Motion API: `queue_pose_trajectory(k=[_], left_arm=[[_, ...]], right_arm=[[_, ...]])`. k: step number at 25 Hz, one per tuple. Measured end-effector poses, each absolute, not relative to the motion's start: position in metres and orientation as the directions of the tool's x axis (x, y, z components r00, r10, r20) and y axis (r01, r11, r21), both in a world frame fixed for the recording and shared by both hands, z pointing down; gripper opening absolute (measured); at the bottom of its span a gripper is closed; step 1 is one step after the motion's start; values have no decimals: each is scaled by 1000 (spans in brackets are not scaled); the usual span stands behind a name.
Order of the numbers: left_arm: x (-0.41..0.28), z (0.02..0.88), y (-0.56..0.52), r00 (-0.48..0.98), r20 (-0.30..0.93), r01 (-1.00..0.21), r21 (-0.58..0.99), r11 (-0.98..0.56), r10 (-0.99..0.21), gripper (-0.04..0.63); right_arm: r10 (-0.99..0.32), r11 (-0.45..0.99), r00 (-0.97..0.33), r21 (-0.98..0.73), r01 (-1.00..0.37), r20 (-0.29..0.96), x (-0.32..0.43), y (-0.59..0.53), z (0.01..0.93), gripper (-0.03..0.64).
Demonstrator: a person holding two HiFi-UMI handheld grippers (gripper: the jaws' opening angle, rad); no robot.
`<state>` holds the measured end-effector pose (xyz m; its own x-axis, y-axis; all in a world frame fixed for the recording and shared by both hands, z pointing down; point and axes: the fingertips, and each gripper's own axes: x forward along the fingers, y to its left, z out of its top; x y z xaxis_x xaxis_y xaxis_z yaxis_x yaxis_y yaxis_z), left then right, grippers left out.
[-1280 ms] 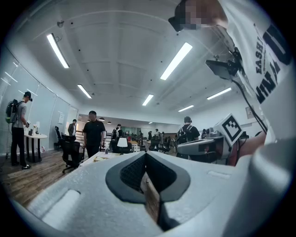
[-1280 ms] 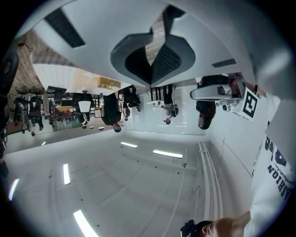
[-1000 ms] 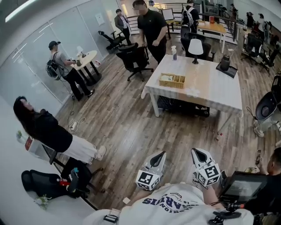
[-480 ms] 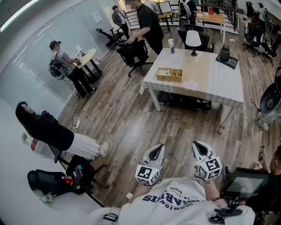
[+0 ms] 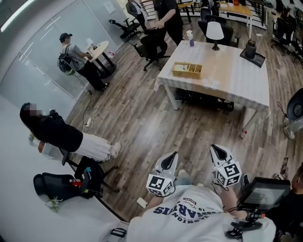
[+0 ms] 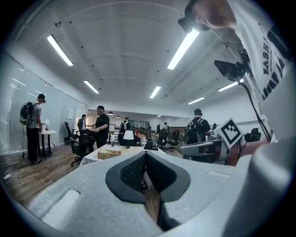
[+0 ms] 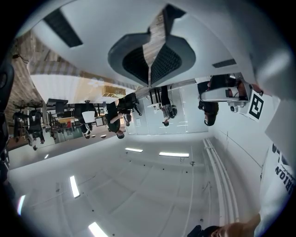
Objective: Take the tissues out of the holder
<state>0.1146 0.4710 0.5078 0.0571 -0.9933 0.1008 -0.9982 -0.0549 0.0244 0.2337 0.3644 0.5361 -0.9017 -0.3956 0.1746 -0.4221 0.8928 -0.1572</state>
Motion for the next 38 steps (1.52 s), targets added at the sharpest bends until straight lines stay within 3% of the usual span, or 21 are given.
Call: queue_pose_trajectory(k=[14, 38], left_arm=[[81, 525, 368, 194, 99, -980, 63, -188, -976, 6], [-105, 544, 246, 279, 133, -959, 97, -267, -951, 5]], right_arm=[[-483, 836, -841, -159, -526, 244, 216, 286, 556, 9], [-531, 803, -788, -111, -585, 312, 34, 188, 558, 9]])
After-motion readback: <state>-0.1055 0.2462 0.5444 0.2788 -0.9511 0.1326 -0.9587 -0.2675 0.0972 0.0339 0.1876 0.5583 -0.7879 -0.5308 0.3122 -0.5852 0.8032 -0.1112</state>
